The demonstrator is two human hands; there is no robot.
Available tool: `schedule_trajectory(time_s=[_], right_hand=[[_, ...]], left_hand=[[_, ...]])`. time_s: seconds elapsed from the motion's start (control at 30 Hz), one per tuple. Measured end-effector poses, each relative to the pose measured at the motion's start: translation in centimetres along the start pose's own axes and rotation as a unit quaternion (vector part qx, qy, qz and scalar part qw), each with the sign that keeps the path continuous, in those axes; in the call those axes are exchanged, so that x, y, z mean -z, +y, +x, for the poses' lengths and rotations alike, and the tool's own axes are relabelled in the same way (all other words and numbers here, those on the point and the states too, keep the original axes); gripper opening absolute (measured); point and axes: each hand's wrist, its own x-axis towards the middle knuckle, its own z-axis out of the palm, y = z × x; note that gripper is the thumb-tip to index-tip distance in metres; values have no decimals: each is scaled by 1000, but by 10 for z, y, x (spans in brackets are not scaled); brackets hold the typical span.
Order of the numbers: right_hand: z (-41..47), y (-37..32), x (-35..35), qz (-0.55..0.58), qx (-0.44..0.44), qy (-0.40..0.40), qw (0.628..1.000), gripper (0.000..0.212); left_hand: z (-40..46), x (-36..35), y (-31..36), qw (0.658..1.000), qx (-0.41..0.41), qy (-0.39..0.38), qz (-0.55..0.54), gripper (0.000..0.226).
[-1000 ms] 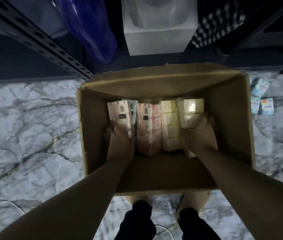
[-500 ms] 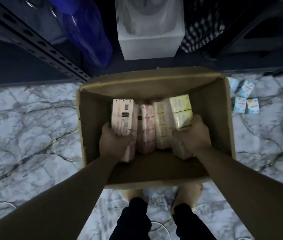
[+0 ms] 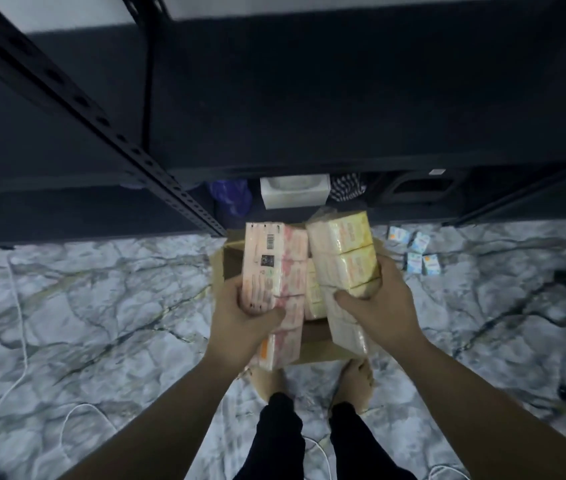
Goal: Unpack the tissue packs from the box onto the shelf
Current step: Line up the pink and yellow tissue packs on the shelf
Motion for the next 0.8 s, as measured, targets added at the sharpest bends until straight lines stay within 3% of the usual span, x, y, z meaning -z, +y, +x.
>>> schedule_trajectory(time_s=[0.37,0.57,0.8], right_hand=[[-109,-108,120,4,96,15,995,65],[-126,-141,172,8,172,64,983,88],[-125,-211,228,11,253,87,964,83]], left_hand=[[-124,13,132,998,-64,9,5,57],[-157,6,187,992,-123,10,-3,61],[-171,22,281,973,-228,14,26,66]])
